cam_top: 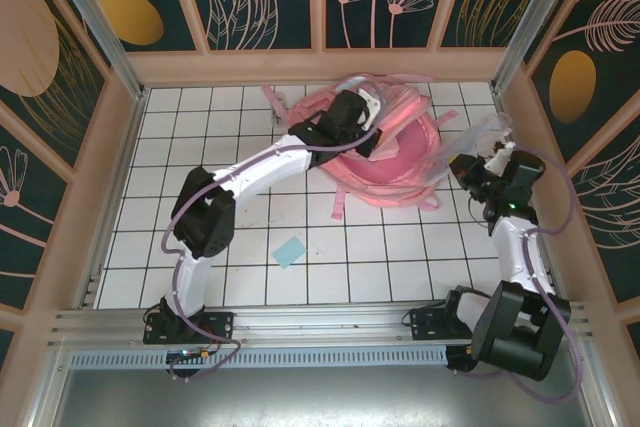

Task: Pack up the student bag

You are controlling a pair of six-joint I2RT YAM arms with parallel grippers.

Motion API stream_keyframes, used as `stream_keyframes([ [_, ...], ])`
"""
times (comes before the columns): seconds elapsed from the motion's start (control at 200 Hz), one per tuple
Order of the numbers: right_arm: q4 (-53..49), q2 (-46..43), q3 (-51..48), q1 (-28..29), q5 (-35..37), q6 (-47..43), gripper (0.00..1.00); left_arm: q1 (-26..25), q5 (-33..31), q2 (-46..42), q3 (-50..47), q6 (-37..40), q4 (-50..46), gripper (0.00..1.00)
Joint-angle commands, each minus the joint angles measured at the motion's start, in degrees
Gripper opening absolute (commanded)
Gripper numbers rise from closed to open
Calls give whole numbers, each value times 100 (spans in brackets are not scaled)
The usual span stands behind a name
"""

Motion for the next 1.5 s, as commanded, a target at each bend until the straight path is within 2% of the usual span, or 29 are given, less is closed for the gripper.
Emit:
stream_keyframes([
  [0.0, 1012, 274, -125, 636, -83, 456, 0, 73, 512, -240, 250, -558, 436, 0],
  [0.24, 3244, 1606, -125, 1669, -8, 1629, 0, 137, 813, -259, 395, -887, 564, 0],
  [0.425, 3996, 3093, 746, 2253, -46, 1902, 0, 138, 987, -263, 384, -1023, 678, 0],
  [0.55, 4640, 4120, 1436, 2434, -460, 2197, 0, 137, 1090, -316, 297, -1060, 742, 0],
  [0.64, 4596, 4733, 1958, 2605, -611, 2275, 0, 140, 1146, -333, 246, -1092, 776, 0],
  [0.76, 4415, 5103, 2187, 2677, -412, 2260, 19, 140, 1204, -335, 197, -1143, 834, 0],
  [0.796, 4334, 5114, 2183, 2658, -317, 2247, 25, 140, 1220, -334, 186, -1160, 851, 0],
  [0.841, 4142, 5059, 2171, 2630, -201, 2193, 40, 141, 1214, -334, 187, -1186, 862, 0],
  [0.901, 3709, 4877, 2160, 2613, -22, 1958, 53, 137, 1176, -334, 192, -1240, 853, 0],
  [1.061, 1064, 4180, 2512, 2612, 938, 836, 83, 148, 1065, -309, 226, -1364, 877, 0],
  [1.171, -138, 3774, 2655, 2601, 1537, 337, 87, 175, 1095, -256, 262, -1474, 935, 0],
  [1.241, -452, 3516, 2583, 2549, 1803, 228, 88, 189, 1117, -224, 301, -1522, 954, 0],
  [1.356, -772, 3248, 2573, 2402, 1839, 115, 88, 208, 1117, -182, 354, -1586, 971, 0],
  [1.491, -1528, 3176, 2987, 2386, 2165, -316, 88, 216, 1121, -142, 372, -1648, 972, 0],
])
